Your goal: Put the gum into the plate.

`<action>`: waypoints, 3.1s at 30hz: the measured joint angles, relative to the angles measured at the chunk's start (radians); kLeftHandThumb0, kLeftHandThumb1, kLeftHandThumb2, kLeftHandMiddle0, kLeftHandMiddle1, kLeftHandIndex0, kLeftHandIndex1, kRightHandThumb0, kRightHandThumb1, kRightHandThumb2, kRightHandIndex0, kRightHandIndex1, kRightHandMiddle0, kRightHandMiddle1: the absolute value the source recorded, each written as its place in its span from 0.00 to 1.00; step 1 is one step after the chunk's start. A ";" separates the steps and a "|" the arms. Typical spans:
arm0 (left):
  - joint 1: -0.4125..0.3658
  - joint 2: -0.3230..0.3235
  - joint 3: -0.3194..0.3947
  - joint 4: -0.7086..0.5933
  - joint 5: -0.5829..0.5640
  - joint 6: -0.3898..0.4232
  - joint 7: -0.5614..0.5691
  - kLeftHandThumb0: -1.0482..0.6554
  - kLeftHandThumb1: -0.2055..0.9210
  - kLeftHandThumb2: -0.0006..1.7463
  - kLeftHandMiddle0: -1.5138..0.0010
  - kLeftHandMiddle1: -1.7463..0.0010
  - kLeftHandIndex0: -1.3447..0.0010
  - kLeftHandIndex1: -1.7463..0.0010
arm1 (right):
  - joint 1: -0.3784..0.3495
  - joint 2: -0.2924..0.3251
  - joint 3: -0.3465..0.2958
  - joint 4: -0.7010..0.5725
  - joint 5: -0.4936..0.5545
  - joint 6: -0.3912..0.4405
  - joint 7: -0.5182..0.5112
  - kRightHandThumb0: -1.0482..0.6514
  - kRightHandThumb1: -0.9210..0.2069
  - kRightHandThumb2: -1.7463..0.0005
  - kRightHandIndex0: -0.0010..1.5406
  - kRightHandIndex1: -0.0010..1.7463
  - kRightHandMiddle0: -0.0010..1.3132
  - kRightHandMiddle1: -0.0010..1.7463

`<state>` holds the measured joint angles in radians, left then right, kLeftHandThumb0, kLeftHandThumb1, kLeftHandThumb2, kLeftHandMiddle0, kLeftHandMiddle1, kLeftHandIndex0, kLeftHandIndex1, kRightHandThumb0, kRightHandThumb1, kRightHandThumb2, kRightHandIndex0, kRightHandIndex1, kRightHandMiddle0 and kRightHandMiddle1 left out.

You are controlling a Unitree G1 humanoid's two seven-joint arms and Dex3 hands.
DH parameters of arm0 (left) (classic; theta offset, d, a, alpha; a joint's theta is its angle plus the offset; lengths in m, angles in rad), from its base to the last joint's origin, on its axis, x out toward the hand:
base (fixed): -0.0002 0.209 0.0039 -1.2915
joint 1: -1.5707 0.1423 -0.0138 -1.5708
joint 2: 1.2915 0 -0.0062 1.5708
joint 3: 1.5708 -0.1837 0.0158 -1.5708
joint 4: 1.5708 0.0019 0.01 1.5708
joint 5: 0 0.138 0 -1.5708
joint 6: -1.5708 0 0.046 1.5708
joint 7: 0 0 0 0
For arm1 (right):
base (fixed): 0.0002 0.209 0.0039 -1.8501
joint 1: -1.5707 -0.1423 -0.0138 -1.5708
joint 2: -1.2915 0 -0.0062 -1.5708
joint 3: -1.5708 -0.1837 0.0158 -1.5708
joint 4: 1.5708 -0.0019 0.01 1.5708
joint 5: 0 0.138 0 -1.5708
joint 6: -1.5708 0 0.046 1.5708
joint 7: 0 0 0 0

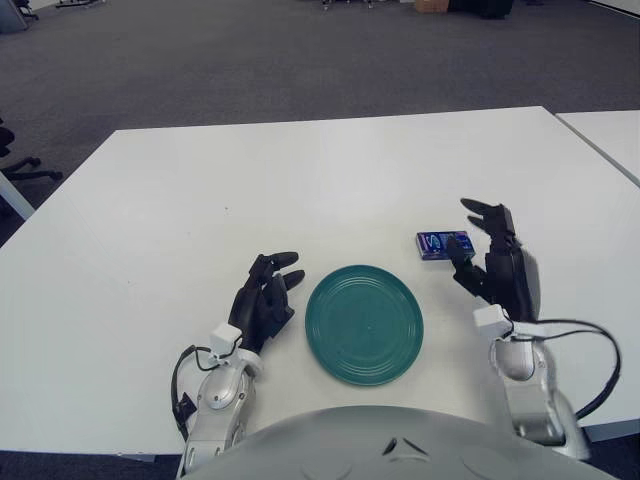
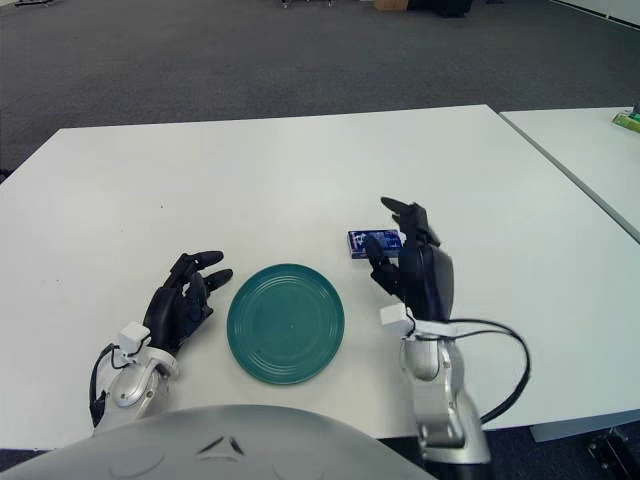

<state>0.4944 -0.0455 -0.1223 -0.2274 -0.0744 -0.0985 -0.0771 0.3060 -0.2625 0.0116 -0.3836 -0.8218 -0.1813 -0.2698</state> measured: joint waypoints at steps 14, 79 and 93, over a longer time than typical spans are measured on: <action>0.001 -0.001 -0.018 0.000 0.002 -0.001 0.000 0.11 1.00 0.52 0.68 0.55 0.81 0.35 | -0.181 -0.272 0.021 -0.088 -0.241 0.083 0.433 0.16 0.00 0.77 0.11 0.05 0.00 0.33; 0.019 -0.037 -0.036 -0.017 -0.014 0.017 0.014 0.11 1.00 0.51 0.68 0.57 0.88 0.34 | -0.689 -0.410 0.392 0.763 0.050 -0.113 0.760 0.17 0.00 0.60 0.26 0.15 0.00 0.48; 0.014 -0.037 -0.034 -0.015 -0.015 0.016 0.014 0.11 1.00 0.51 0.68 0.57 0.87 0.34 | -0.700 -0.372 0.363 0.864 0.131 -0.132 0.575 0.19 0.00 0.60 0.49 0.99 0.36 1.00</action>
<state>0.5087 -0.0822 -0.1565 -0.2425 -0.0895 -0.0825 -0.0632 -0.3937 -0.6343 0.3749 0.4804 -0.6907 -0.3137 0.3052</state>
